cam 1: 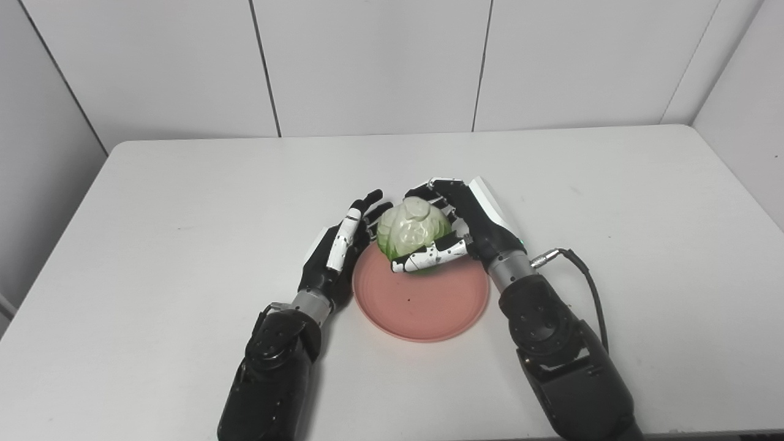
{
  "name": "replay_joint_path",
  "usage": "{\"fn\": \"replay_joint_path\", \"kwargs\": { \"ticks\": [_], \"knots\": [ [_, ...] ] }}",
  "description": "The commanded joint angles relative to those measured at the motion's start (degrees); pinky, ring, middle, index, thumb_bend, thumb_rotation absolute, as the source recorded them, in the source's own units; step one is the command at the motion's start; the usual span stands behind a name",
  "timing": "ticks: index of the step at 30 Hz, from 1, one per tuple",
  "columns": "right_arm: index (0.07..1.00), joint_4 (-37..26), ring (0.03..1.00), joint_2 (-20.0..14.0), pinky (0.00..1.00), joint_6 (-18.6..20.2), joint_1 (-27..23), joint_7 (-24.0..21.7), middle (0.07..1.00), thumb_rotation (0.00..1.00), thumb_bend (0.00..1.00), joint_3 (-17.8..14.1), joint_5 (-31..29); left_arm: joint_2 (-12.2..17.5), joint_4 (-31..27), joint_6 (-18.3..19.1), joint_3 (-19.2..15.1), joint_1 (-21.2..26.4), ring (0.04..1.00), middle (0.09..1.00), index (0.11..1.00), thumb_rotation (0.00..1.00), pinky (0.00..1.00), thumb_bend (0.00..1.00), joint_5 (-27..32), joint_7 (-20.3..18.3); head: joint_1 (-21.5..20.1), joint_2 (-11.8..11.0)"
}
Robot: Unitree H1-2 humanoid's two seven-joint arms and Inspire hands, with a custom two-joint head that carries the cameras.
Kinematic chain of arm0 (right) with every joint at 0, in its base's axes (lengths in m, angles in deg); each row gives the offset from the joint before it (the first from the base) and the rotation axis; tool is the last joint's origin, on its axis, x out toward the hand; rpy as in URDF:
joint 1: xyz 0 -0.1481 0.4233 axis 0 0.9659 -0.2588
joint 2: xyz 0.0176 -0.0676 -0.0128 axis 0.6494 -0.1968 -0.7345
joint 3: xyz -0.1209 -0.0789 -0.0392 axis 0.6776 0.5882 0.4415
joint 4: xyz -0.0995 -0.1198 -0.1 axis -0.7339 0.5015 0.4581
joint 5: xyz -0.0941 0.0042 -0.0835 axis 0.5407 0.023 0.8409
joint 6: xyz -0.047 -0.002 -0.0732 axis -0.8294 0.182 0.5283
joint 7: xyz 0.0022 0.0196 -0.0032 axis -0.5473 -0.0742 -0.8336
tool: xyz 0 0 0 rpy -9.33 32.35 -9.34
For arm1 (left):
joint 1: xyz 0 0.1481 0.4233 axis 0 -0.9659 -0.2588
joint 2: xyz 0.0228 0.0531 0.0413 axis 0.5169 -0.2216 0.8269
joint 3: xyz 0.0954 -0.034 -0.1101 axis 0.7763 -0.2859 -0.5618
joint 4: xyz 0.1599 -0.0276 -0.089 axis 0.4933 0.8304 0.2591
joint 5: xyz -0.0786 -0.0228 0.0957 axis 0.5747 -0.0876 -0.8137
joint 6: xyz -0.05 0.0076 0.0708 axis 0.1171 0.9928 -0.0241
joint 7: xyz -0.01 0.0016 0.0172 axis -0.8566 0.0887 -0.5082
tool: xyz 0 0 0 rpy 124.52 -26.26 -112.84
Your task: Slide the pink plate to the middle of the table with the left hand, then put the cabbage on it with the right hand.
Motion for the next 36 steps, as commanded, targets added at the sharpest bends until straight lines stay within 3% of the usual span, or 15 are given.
{"fn": "replay_joint_path", "kwargs": {
  "ticks": [1,17,36],
  "knots": [
    [0.504,-1.2,0.405,0.4,0.36,-3.3,-1.3,0.3,0.459,0.0,0.53,0.1,0.3,0.0,1.9,4.5,0.4,-1.5,0.883,0.898,0.895,1.0,0.86,0.45,-1.2,0.7,0.0,0.2],
    [0.514,-2.5,0.415,-0.2,0.36,-1.5,0.6,-1.7,0.454,0.0,0.53,0.1,1.6,0.1,-0.1,5.6,-0.2,-2.0,0.871,0.889,0.883,1.0,0.85,0.44,-1.1,0.5,-1.1,1.4],
    [0.51,0.5,0.409,-0.5,0.36,-5.4,2.2,-0.9,0.456,0.0,0.53,1.4,4.0,-0.1,-1.5,6.8,-0.3,-2.3,0.87,0.886,0.889,1.0,0.83,0.44,-1.1,0.7,-1.1,2.2]
  ]
}}
